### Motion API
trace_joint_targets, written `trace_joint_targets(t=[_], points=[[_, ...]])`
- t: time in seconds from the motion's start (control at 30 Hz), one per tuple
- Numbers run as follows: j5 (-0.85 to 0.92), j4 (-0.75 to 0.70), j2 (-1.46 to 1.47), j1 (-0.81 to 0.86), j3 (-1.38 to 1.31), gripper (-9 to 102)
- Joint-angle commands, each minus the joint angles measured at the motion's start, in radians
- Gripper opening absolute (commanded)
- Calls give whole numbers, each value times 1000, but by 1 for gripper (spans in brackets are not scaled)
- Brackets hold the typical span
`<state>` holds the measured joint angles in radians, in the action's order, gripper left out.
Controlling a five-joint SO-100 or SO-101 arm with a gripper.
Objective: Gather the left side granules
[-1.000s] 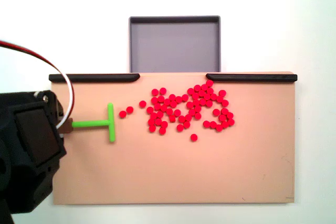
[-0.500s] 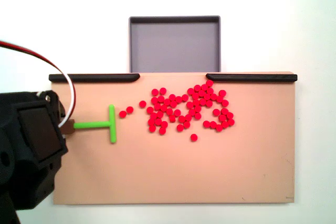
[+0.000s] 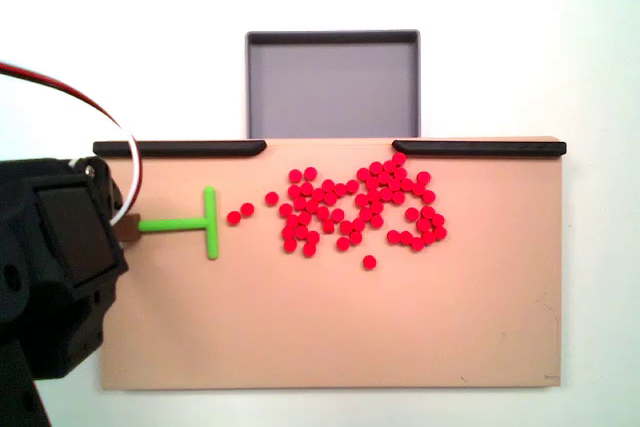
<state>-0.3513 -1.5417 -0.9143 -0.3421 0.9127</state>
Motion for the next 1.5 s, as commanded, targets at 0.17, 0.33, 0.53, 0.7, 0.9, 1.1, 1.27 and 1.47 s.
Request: trace_joint_targets(t=[0.17,0.33,0.53,0.7,0.9,1.1,1.27,1.47], points=[[12,-3,12,23,-29,0],[11,-3,17,25,-29,0],[9,-3,25,26,-29,0],[9,-3,31,29,-29,0],[8,-3,37,40,-28,0],[11,-3,37,55,-18,0],[14,-3,34,66,-17,0],[21,-3,28,83,-14,0]])
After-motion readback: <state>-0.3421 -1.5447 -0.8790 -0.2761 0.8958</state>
